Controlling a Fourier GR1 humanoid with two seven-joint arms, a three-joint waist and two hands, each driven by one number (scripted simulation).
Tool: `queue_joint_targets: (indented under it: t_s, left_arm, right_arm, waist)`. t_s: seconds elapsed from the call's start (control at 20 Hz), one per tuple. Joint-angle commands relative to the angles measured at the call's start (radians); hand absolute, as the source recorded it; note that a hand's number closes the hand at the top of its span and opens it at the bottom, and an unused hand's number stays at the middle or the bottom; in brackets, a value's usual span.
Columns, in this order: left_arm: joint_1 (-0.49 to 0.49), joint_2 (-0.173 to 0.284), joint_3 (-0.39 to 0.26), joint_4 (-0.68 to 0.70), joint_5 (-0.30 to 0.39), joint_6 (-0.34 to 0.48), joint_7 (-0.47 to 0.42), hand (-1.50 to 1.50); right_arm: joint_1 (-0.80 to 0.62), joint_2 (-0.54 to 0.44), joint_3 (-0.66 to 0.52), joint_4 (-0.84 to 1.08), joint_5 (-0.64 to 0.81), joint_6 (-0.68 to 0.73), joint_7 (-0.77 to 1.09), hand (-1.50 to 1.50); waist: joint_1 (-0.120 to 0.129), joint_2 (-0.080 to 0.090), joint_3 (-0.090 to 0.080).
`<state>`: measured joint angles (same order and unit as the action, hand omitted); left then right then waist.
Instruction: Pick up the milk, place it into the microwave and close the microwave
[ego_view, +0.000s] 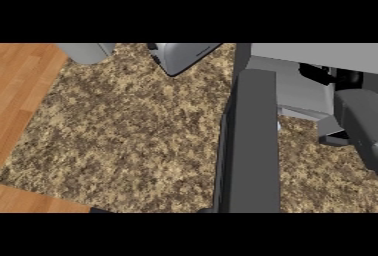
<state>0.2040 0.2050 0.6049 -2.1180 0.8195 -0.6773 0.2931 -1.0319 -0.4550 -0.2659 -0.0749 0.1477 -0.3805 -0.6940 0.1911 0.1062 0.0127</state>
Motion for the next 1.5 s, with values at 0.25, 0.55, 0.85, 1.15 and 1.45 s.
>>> queue_joint_targets:
  t_s: [0.25, 0.55, 0.85, 1.15, 1.45]
  left_arm:
    - [-0.021, 0.006, -0.012, 0.013, -0.027, -0.008, 0.001, -1.5]
    - [-0.046, 0.008, -0.032, 0.037, -0.048, -0.019, 0.001, -1.5]
    - [-0.072, 0.001, -0.042, 0.037, -0.071, -0.01, -0.005, -1.5]
    - [-0.064, 0.003, -0.051, 0.079, -0.084, -0.039, -0.005, -1.5]
    - [-0.049, -0.031, -0.076, 0.098, -0.125, -0.066, -0.016, -1.5]
  right_arm:
    - [-0.037, 0.023, -0.036, -0.02, -0.035, 0.012, -0.009, -1.5]
    - [-0.079, 0.091, 0.047, 0.024, 0.044, 0.093, 0.049, -1.5]
    - [-0.151, 0.148, 0.056, 0.029, 0.057, 0.0, 0.132, -1.5]
    - [-0.208, 0.202, 0.051, 0.012, 0.054, -0.061, 0.166, -1.5]
    - [-0.199, 0.225, 0.029, -0.009, 0.041, -0.097, 0.126, -1.5]
  waist:
    - [0.011, -0.005, 0.003]
    - [0.03, -0.004, -0.007]
    - [0.028, -0.014, -0.007]
    - [0.02, -0.021, -0.009]
    - [-0.013, -0.027, -0.009]
